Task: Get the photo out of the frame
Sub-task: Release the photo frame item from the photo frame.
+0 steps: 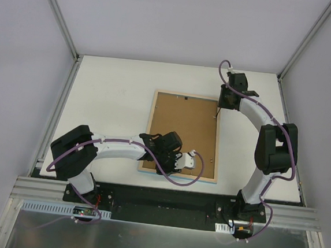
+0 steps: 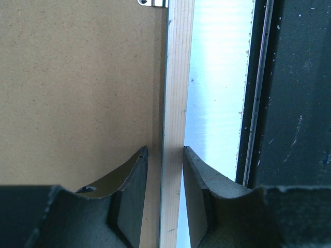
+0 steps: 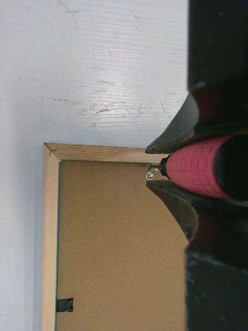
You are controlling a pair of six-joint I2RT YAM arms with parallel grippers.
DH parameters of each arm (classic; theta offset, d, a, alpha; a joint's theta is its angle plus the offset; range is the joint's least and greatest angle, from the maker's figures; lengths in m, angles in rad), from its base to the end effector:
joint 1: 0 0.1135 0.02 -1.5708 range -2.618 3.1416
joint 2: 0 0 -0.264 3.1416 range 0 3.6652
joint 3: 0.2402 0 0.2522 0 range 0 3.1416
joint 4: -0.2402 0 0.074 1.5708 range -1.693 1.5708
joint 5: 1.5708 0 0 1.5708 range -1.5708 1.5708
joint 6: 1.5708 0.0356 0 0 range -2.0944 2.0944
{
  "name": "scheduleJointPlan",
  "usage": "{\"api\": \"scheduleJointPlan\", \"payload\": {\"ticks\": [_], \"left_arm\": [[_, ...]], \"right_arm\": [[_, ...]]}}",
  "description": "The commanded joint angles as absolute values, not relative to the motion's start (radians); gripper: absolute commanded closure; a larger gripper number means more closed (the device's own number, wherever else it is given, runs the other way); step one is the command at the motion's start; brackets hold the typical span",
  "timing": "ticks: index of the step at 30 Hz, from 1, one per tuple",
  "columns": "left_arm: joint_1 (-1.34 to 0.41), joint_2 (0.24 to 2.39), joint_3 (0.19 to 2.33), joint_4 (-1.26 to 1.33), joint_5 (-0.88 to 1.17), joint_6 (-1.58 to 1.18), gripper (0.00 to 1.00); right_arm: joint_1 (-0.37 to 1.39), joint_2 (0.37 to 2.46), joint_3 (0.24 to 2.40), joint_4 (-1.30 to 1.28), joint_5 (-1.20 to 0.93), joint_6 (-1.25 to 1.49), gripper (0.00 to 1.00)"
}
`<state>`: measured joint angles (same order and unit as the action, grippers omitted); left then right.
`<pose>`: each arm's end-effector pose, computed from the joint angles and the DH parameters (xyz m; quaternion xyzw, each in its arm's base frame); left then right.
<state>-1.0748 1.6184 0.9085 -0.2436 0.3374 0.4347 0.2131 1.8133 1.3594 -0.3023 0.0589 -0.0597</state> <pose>0.1418 -0.2868 0.1753 0.6806 0.6492 -0.2461 0.2339 0.4007 0.0846 0.2411 -0.1132 0.9109 0.0034 0.3969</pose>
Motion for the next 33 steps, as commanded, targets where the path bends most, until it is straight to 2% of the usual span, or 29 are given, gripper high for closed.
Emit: {"api": "scheduleJointPlan", "payload": {"ticks": [1, 33], "left_arm": [[-1.083, 1.667, 0.899, -0.258, 0.304, 0.439, 0.69], [-1.083, 1.669, 0.9, -0.259, 0.304, 0.436, 0.69]], "right_arm": [[0.207, 1.812, 1.388, -0.298, 0.072, -0.055, 0.99], [0.207, 1.832, 1.443, -0.376, 0.021, -0.08, 0.99]]}}
